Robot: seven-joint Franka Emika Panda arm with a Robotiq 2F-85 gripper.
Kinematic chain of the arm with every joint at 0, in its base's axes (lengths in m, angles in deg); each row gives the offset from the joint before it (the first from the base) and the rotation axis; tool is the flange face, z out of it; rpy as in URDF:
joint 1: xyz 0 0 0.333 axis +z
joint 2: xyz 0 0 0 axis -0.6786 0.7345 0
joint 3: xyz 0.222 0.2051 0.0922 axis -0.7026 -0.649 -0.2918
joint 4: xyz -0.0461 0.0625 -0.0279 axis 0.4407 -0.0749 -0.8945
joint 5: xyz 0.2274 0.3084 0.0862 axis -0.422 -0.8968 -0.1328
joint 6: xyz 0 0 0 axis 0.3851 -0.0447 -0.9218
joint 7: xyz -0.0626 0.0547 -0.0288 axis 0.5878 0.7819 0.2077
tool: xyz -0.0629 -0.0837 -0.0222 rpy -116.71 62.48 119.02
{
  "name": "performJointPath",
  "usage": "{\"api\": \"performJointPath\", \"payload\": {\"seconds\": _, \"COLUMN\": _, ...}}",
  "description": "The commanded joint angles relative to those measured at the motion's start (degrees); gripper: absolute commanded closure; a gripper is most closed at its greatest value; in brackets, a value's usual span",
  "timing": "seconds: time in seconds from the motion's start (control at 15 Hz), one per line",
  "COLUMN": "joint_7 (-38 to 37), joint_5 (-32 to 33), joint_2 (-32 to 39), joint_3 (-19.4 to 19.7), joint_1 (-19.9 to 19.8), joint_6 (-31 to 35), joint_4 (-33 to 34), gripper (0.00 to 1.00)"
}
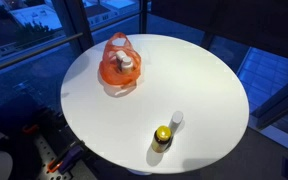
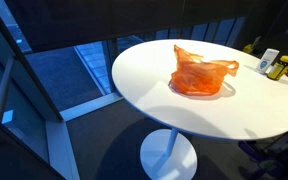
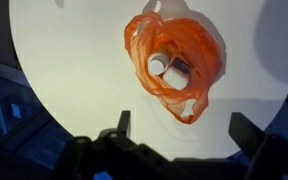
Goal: Put the white bottle inside the orange plastic
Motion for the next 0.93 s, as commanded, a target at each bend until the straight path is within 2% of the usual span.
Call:
{"api": "performJointPath", "payload": {"seconds": 0.0, "joint_7": -0.47, "joint_5": 0.60, "joint_2": 0.16, "joint_3": 1.32, "joint_1": 1.48, "joint_6": -0.21, "joint_4": 0.12, "gripper": 0.00}}
{"api": "performJointPath", "payload": {"seconds": 0.27, "joint_7": -1.01, "joint_5": 0.85, "joint_2": 0.74, "joint_3": 1.09, "joint_1": 1.30, "joint_6": -0.83, "joint_4": 0.92, "gripper": 0.00}}
{"api": "performJointPath", "payload": {"seconds": 0.6, "joint_7": -5.14, "joint_5": 2.03, "joint_2": 6.87, "joint_3": 0.65, "joint_1": 0.29, "joint_6": -6.36, "joint_4": 8.35, "gripper": 0.00}}
{"api": "performJointPath", "payload": {"seconds": 0.87, "joint_7": -9.31, "joint_5": 4.34, "joint_2": 13.30, "joint_3": 2.12, "joint_1": -0.28, "joint_6": -10.40, "joint_4": 14.92, "gripper": 0.00}}
